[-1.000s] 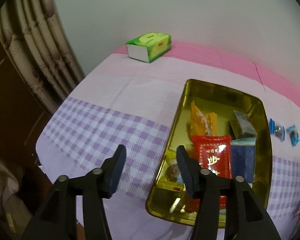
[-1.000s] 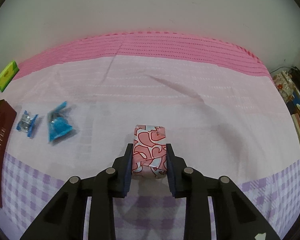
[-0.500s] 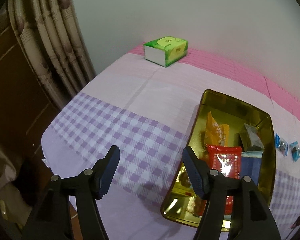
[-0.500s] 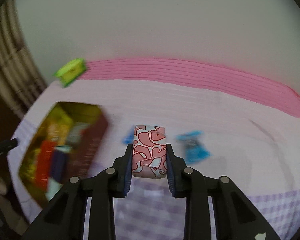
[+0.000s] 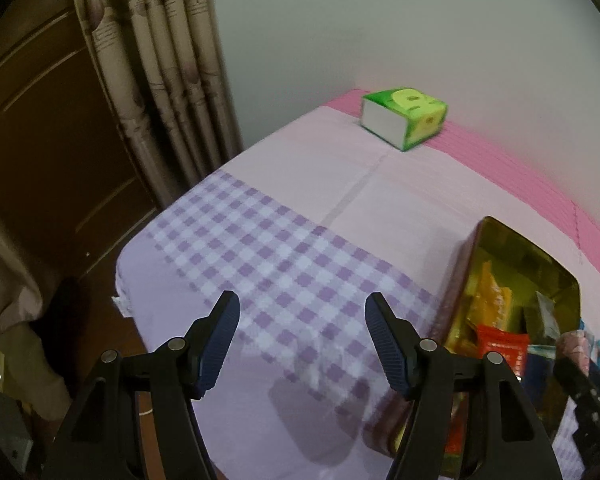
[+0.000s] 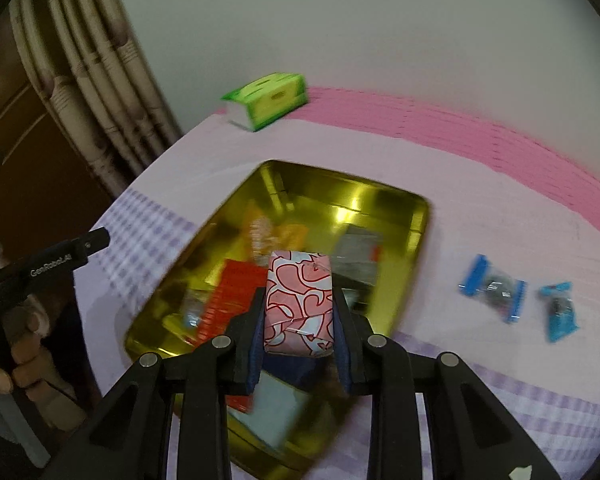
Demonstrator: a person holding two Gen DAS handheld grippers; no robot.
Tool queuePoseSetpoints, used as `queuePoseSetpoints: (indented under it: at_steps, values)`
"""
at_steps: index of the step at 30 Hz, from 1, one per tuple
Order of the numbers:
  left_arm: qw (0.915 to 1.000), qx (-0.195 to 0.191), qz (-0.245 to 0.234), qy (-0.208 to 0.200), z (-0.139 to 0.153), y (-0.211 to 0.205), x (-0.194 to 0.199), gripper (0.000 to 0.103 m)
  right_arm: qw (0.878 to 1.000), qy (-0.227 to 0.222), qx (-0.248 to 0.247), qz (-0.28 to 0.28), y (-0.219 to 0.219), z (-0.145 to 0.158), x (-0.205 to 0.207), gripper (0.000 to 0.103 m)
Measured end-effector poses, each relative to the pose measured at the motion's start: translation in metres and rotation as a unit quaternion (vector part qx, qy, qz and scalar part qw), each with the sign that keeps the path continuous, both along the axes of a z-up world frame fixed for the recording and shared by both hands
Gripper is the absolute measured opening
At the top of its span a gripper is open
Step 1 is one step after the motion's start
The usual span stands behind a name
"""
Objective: Organize snacks
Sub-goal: 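Carry the pink patterned candy into the gold tin and open the right tool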
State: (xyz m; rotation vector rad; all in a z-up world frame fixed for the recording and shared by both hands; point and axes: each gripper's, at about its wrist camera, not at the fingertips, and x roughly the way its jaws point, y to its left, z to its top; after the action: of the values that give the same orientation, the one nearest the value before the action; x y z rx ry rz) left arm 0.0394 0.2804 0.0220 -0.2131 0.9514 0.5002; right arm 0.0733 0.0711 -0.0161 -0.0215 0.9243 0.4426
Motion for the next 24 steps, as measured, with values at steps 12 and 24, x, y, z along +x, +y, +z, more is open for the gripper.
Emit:
queuePoseSetpoints:
  at_steps: [12,24]
  values:
    - [0.9991,-0.003,0.038,0.022,-0.01,0.02,0.002,0.066,0.999,0.014,-0.007,0.03,0.06,-0.013,0.025,0.027]
    - [0.9984,-0.009,0.033,0.044,-0.019,0.023,0.004,0.066,0.999,0.037,-0.012,0.031,0.08,-0.029,0.041,0.028]
